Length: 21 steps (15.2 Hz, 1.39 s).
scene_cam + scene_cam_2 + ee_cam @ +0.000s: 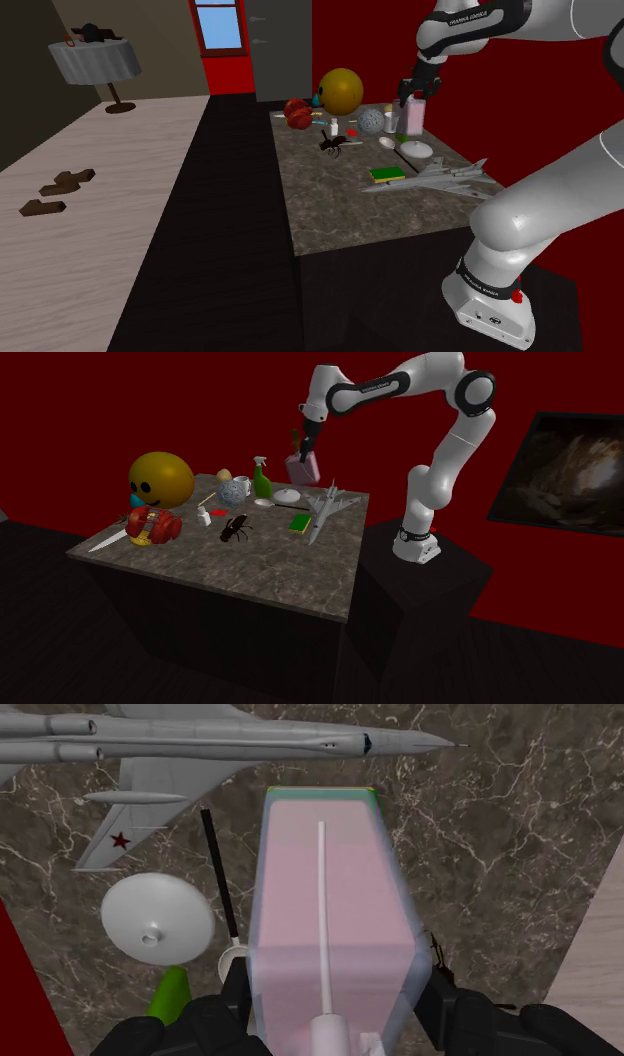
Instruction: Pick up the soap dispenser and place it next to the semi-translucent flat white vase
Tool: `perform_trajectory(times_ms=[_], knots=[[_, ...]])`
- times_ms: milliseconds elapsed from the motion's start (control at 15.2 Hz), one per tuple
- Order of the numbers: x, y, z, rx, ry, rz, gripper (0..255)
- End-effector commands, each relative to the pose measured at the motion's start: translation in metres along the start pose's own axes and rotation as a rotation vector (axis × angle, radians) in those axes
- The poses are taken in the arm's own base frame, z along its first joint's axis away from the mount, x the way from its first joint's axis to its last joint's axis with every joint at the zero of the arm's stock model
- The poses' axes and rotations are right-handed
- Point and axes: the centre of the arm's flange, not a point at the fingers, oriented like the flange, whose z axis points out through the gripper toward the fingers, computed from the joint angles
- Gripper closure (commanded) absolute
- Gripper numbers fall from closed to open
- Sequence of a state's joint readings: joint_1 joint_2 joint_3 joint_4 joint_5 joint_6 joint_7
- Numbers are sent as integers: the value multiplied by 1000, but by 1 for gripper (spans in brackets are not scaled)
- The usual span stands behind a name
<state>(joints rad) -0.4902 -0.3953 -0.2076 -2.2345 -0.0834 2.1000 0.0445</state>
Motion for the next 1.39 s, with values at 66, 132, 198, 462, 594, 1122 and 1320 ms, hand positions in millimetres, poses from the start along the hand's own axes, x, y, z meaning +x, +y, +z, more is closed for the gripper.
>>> perform_trajectory(times_ms=[66, 132, 198, 462, 594, 1122, 1320], knots=[[13, 39, 11, -1, 1, -1, 255], [17, 51, 15, -1, 1, -1, 255], [21, 63, 18, -1, 1, -1, 255], [38, 111, 33, -1, 1, -1, 255], [46, 135, 40, -1, 1, -1, 255], [79, 231, 69, -1, 1, -1, 255], [91, 267, 80, -1, 1, -1, 255]])
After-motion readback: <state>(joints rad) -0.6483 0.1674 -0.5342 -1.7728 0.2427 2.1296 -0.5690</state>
